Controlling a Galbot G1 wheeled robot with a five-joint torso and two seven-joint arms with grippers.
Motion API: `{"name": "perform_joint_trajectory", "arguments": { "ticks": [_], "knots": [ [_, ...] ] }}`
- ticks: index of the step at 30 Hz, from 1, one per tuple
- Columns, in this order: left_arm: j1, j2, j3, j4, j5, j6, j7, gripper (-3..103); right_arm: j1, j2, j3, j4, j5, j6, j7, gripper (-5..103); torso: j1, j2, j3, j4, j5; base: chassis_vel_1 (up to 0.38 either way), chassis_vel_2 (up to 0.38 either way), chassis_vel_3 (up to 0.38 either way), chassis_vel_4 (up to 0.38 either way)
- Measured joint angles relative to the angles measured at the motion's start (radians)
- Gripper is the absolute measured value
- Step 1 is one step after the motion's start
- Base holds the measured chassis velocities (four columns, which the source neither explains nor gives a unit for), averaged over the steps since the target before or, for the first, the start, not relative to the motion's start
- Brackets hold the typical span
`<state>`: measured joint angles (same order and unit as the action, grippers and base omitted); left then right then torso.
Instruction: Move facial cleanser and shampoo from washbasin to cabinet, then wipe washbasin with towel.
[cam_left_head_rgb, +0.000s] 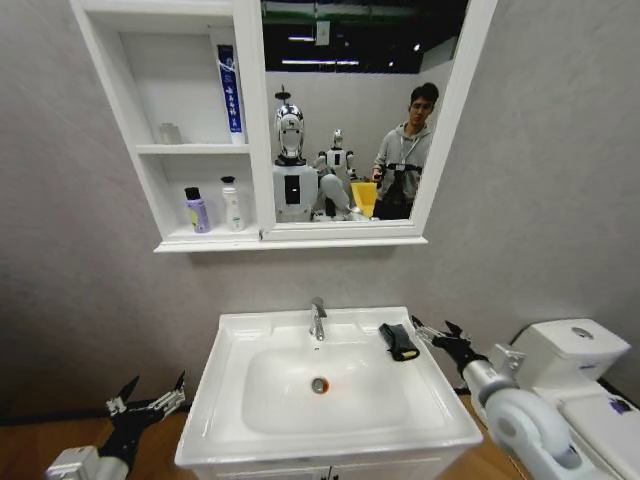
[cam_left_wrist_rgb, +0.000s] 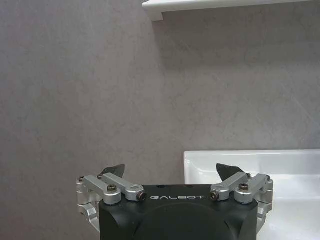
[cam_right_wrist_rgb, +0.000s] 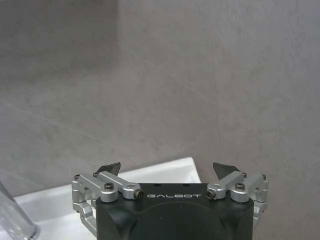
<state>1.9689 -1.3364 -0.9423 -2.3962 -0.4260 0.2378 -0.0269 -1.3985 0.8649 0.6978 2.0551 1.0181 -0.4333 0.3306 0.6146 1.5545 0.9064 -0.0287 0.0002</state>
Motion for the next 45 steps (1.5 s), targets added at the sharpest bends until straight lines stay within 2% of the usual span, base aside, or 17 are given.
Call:
{"name": "perform_joint_trajectory", "arguments": {
  "ticks": [5,7,22,45],
  "knots": [
    [0.0,0.0,0.0,0.0,0.0,0.0,0.0,100,0.058,-0.015,-0.033,-0.098,0.037,-0.034,-0.001,100,0.001,0.0,0.0,-0.0002,0.0001,0.0,0.0,0.0,0.0],
    [0.0,0.0,0.0,0.0,0.0,0.0,0.0,100,0.095,-0.021,-0.062,-0.159,0.041,-0.048,-0.034,100,0.001,0.0,0.0,-0.0003,-0.0001,0.0,0.0,0.0,0.0],
    [0.0,0.0,0.0,0.0,0.0,0.0,0.0,100,0.268,0.008,-0.22,-0.348,0.007,-0.045,-0.084,100,0.001,0.0,0.0,-0.0001,-0.0002,0.0,0.0,0.0,0.0],
    [0.0,0.0,0.0,0.0,0.0,0.0,0.0,100,0.32,0.034,-0.315,-0.473,-0.05,-0.036,-0.123,100,0.001,0.0,0.0,-0.0001,-0.0003,0.0,0.0,0.0,0.0]
  ]
}}
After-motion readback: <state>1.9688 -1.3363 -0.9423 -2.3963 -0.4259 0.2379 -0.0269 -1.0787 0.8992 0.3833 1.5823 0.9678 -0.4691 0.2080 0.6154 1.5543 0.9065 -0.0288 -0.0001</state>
